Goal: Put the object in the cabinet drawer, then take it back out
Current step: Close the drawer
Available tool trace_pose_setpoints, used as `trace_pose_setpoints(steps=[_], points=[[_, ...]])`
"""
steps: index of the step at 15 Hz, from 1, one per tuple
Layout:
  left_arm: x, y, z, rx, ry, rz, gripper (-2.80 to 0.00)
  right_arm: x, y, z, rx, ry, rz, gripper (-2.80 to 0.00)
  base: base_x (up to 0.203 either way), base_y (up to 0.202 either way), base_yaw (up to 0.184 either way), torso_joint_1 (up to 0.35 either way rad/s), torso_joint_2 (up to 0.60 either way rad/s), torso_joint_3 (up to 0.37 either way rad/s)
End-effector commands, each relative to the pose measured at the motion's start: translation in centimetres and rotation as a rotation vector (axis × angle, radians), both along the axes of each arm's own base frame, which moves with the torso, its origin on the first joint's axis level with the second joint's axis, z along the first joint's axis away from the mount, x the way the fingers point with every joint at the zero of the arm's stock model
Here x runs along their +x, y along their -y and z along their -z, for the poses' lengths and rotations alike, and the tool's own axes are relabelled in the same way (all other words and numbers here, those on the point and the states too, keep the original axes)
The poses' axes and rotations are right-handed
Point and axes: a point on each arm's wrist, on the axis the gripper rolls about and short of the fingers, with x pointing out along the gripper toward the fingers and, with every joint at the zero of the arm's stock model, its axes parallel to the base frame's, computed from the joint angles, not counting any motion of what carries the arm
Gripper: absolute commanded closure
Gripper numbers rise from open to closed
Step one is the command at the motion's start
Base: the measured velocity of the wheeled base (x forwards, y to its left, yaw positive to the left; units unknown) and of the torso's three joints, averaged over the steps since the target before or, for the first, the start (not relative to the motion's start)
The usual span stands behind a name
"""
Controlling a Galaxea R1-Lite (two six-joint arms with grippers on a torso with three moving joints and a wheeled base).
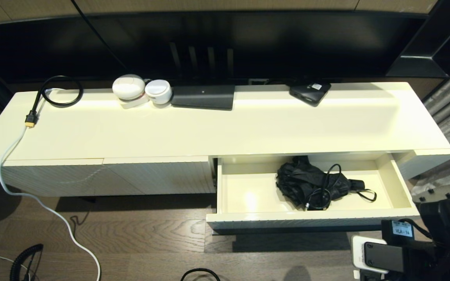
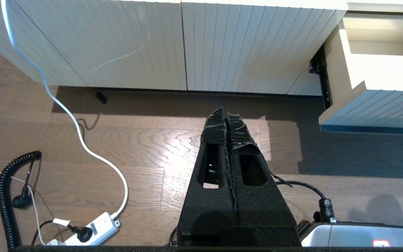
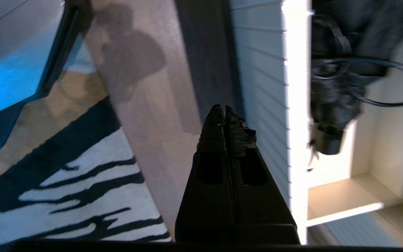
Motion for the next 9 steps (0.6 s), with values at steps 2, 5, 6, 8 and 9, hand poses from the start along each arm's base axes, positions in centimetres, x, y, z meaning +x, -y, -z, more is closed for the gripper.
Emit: trace_pose_setpoints(steps=[2, 5, 6, 8, 9], points=[[0.0, 0.0, 0.0, -0.001, 0.000, -0.001, 0.00, 1.4, -0.8, 3.0, -0.049, -0.082, -0.007, 0.00, 0.000, 0.000, 0.000, 0.000, 0.00, 0.000], [0.0, 0.0, 0.0, -0.001, 0.000, -0.002, 0.00, 2.7, -1.3, 4.7, -0.053, -0.091, 0.002, 0.00, 0.000, 0.000, 0.000, 0.000, 0.00, 0.000], [0.0, 0.0, 0.0, -0.001, 0.000, -0.002, 0.00, 3.0, -1.5, 5.2, -0.054, -0.091, 0.003, 0.00, 0.000, 0.000, 0.000, 0.000, 0.00, 0.000], [0.0, 0.0, 0.0, -0.001, 0.000, 0.000, 0.00, 3.8, -1.9, 5.7, -0.033, -0.052, 0.002, 0.00, 0.000, 0.000, 0.000, 0.000, 0.00, 0.000], [0.0, 0.0, 0.0, -0.001, 0.000, -0.001, 0.00, 4.3, -2.2, 5.8, -0.020, -0.025, 0.003, 0.00, 0.000, 0.000, 0.000, 0.000, 0.00, 0.000]])
